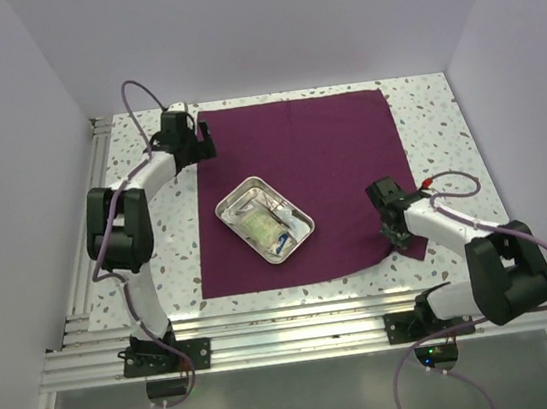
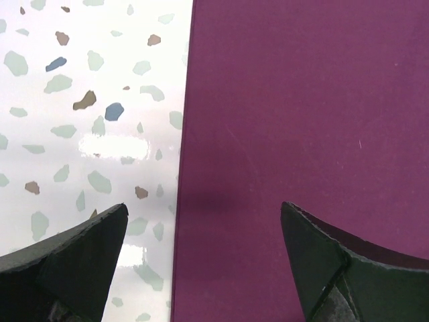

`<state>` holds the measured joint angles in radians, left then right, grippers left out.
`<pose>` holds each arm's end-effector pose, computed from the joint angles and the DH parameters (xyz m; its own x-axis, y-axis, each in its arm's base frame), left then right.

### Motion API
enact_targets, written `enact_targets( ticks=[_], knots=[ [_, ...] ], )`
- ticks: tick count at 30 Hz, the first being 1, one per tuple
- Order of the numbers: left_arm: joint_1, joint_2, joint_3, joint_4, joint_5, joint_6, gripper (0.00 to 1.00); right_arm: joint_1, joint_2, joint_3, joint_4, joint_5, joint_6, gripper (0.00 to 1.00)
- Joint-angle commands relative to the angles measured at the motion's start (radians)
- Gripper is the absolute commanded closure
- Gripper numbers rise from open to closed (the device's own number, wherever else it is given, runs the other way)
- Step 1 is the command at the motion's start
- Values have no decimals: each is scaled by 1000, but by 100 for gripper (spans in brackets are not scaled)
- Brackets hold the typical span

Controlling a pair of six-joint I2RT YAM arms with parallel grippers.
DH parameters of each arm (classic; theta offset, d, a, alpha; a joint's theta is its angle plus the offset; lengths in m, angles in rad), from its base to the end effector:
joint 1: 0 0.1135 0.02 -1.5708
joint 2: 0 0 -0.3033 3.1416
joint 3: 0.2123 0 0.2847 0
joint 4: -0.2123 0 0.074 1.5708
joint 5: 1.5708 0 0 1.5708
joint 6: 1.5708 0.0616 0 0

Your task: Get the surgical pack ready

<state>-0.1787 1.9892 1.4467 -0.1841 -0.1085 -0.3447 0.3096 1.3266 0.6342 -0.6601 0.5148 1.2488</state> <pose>0.5066 -0.0847 0.2085 -0.6481 -0.2243 -0.7278 -0.1296 0.9742 -0.1849 0.2253 0.0402 0.1517 -0.4495 0.7231 -0.5245 0.8303 0.5548 0.0533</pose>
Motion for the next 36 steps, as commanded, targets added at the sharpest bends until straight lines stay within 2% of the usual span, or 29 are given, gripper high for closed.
enact_targets(
  ticks=[1,3,10,16,25,28,29,31,33,34,36],
  knots=[
    [18,52,86,-9,-11,32,1,-23,32,35,-32,82,29,86],
    [19,97,136,-28,-23,32,4,-24,37,42,-39,90,26,91],
    [19,255,314,-103,-40,16,16,-52,42,25,-9,85,9,100],
    [19,361,432,-182,-33,-7,22,-98,45,42,5,83,-34,100],
    [5,468,526,-248,1,-7,52,-153,26,55,36,68,-84,100],
    [-2,483,534,-253,15,-7,65,-158,31,58,48,59,-91,100],
    [-4,487,538,-252,15,-5,72,-158,37,61,54,56,-94,100],
    [-4,506,552,-259,15,-4,79,-161,49,64,63,42,-98,100],
    [-4,529,595,-291,27,6,91,-165,65,70,68,33,-109,100],
    [-4,546,609,-301,29,9,100,-167,69,71,73,24,-112,100],
    [-4,553,623,-308,32,13,100,-170,80,81,71,19,-117,100]
  ],
)
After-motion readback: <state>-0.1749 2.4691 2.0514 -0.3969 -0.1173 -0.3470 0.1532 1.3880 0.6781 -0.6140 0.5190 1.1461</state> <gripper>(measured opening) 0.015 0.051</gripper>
